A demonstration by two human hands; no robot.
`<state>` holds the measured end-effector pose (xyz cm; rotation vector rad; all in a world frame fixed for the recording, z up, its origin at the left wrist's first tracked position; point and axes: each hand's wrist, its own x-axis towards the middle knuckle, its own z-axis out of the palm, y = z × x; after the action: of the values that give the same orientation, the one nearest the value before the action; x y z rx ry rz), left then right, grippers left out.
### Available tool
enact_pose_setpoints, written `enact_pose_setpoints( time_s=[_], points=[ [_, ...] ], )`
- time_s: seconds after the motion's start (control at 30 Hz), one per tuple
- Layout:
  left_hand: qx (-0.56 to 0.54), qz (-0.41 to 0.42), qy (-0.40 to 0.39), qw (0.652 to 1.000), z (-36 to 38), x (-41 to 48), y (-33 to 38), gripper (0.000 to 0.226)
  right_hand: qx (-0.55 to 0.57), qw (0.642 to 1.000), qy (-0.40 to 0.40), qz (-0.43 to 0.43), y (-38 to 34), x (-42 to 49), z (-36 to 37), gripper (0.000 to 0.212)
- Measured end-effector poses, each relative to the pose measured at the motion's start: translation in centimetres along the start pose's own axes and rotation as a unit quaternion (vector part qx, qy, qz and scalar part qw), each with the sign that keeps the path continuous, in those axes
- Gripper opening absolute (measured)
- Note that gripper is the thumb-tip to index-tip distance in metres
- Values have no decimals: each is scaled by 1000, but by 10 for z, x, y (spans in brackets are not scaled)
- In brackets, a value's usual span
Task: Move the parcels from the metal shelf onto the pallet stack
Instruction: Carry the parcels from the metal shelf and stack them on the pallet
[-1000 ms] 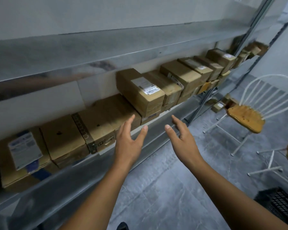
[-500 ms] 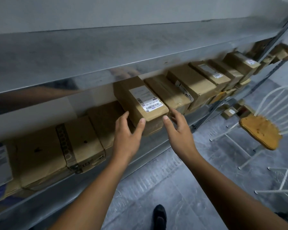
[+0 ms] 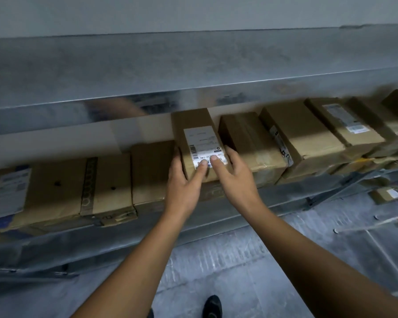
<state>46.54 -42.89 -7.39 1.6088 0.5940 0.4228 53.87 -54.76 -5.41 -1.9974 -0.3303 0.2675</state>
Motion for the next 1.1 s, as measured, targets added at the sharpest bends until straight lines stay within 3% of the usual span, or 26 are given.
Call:
enact_pose_setpoints(
  time_s=[0.17, 0.3, 0.53, 0.9, 1.0, 1.1],
  points=[
    [-82, 16, 42, 996, -8, -26, 8, 39, 68, 997, -32, -34, -1, -17, 5, 83],
    [-107, 19, 74, 991, -28, -49, 4, 76, 77, 993, -64, -63, -5, -29, 20, 82],
    [-159, 18, 168, 973, -96, -90, -17, 78, 75, 979, -161, -103, -39, -62, 79, 77],
    [-136, 78, 294, 943, -295, -176, -39, 69, 102, 934, -300, -167, -123, -178, 242, 59],
    [-128, 69, 337, 930, -355, -209, -53, 82, 111, 914, -342, -188, -145, -219, 297, 67],
    [-121, 57, 383, 914, -412, -245, -65, 81, 91, 898, -391, -182, -165, -261, 350, 80]
  ],
)
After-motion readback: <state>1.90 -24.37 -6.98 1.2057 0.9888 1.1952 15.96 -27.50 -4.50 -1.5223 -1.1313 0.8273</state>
